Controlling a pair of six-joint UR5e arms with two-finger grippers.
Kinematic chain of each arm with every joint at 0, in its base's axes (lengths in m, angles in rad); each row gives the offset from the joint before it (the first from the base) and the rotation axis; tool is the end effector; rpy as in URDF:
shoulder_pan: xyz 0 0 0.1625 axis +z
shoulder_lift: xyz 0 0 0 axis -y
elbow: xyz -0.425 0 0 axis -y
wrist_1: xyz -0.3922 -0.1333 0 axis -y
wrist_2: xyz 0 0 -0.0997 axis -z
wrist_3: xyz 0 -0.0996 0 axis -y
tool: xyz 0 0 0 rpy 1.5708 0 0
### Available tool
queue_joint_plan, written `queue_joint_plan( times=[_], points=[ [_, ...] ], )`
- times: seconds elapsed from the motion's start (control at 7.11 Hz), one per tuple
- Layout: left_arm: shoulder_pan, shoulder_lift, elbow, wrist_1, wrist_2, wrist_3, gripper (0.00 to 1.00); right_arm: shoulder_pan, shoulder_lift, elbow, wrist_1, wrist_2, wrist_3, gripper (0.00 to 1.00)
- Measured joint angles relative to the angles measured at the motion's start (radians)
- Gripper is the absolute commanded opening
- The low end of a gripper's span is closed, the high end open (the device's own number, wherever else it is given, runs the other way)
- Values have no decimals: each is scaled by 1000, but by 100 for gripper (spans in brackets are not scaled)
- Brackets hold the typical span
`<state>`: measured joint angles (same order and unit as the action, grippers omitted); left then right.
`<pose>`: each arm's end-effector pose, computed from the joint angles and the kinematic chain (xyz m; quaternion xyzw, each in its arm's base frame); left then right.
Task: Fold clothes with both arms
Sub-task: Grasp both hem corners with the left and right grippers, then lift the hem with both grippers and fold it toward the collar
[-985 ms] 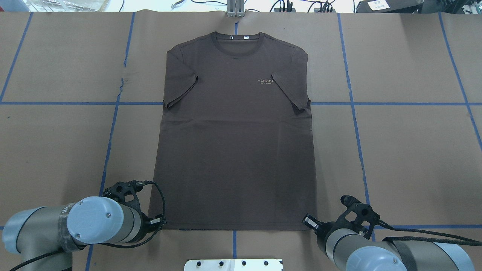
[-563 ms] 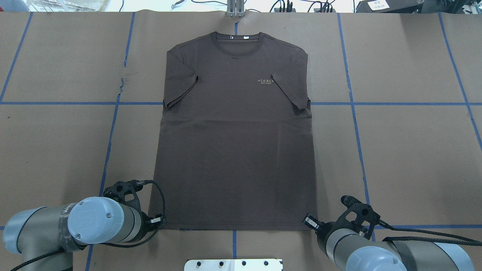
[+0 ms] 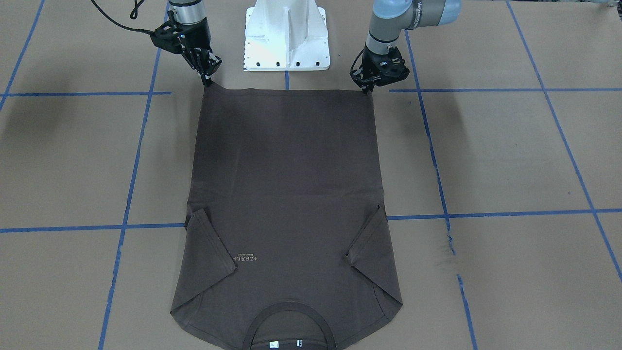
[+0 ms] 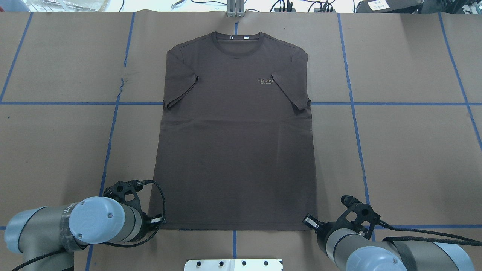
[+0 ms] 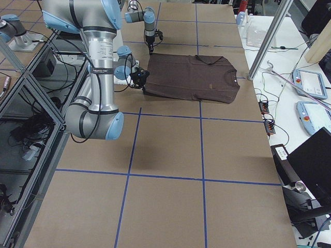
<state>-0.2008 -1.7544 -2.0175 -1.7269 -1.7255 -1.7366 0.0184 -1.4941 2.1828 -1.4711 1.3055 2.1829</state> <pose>0.5002 -0.2222 0.3481 -0.0647 0.3832 -0.1388 0.9109 -0.4708 -0.1681 0.3340 0.0054 -0.3998 0.3321 0.8543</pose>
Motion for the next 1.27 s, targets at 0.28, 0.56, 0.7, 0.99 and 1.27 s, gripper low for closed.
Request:
queue_joint_plan(
  times=[0.28, 0.56, 0.7, 0.99, 1.27],
  points=[
    [-7, -17, -15, 2, -4, 10, 0, 0, 0, 0, 0, 0, 0, 0],
    [-11, -15, -102, 15, -9, 0, 0, -6, -2, 16, -1, 4, -1, 0],
    [0, -12, -170, 53, -10, -20, 0, -25, -17, 50, -6, 12, -1, 0],
    [73, -8, -327, 203, -6, -82, 0, -74, -67, 175, -61, 46, -3, 0],
    [78, -21, -374, 254, -9, -136, 0, -33, -72, 247, -116, 82, -12, 0]
  ],
)
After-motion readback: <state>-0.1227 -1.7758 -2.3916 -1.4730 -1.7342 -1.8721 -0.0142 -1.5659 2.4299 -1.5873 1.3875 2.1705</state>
